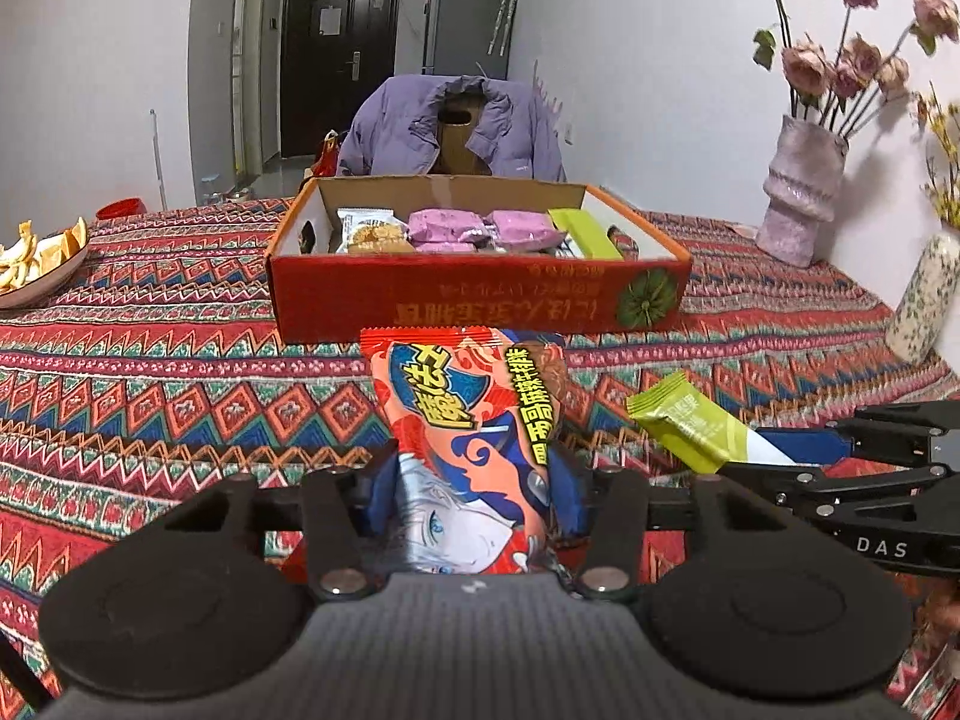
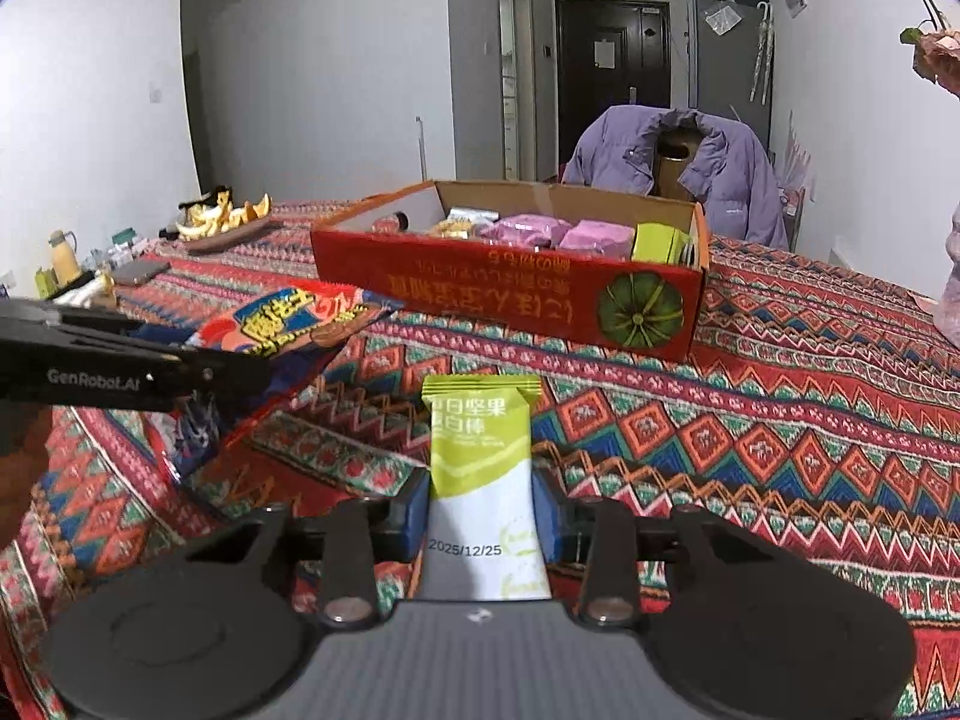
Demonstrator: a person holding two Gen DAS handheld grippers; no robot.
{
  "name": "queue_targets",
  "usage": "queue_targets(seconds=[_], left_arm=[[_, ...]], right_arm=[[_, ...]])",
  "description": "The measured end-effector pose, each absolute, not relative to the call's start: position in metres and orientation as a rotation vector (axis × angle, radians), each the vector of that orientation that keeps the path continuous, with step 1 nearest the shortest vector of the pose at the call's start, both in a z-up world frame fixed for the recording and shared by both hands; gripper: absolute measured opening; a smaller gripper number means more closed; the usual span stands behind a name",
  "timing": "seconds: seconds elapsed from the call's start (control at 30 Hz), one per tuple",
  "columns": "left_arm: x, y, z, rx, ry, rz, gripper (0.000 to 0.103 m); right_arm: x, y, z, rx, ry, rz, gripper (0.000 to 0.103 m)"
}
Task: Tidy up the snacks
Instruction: 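Carry the candy bag and pale green bar into the red box and open both tools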
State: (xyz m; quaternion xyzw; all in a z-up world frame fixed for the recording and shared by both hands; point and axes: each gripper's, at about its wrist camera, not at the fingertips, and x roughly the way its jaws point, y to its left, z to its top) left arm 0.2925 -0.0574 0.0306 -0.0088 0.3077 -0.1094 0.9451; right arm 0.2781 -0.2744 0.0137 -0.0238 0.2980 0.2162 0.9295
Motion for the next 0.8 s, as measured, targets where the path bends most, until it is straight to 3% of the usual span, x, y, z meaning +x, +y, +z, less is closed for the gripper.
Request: queue_targets(seconds=[0.4,0.8], left_arm=[[0.423,-0.043,0.106,-0.051,0.542,-0.24,0.051],[0.53,-0.042,0.084,-0.067,0.614,-0.161,0.051]], right_arm=[[0.425,-0.262,0.091,-0.143,0.524,0.472,0.035],[0.565,-0.213,0.036,-0.197,0.736,0.545,0.04]])
